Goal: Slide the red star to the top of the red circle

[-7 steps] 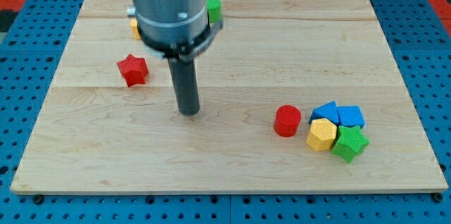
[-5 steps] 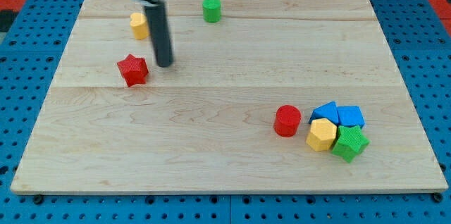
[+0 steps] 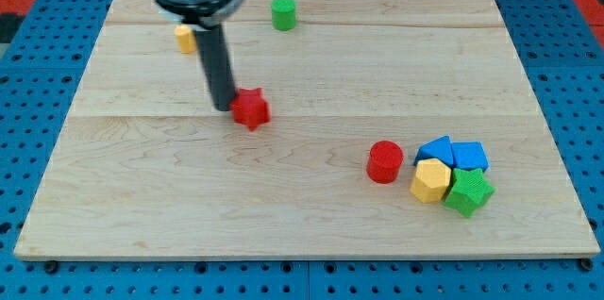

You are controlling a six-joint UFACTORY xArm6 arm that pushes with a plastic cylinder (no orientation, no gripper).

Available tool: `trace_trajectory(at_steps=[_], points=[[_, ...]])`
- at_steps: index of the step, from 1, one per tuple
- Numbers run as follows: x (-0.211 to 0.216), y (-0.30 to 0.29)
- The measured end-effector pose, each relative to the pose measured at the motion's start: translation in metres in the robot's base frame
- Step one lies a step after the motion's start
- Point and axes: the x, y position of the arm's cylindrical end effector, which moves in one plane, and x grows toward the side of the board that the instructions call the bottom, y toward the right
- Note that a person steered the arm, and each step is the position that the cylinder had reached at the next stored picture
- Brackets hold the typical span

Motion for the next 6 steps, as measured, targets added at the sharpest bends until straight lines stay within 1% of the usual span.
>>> trace_trajectory(at_steps=[1,4,5,6], points=[[0.006,0.05],[0.04,0.171],[0.048,0.162],[0.01,0.136]])
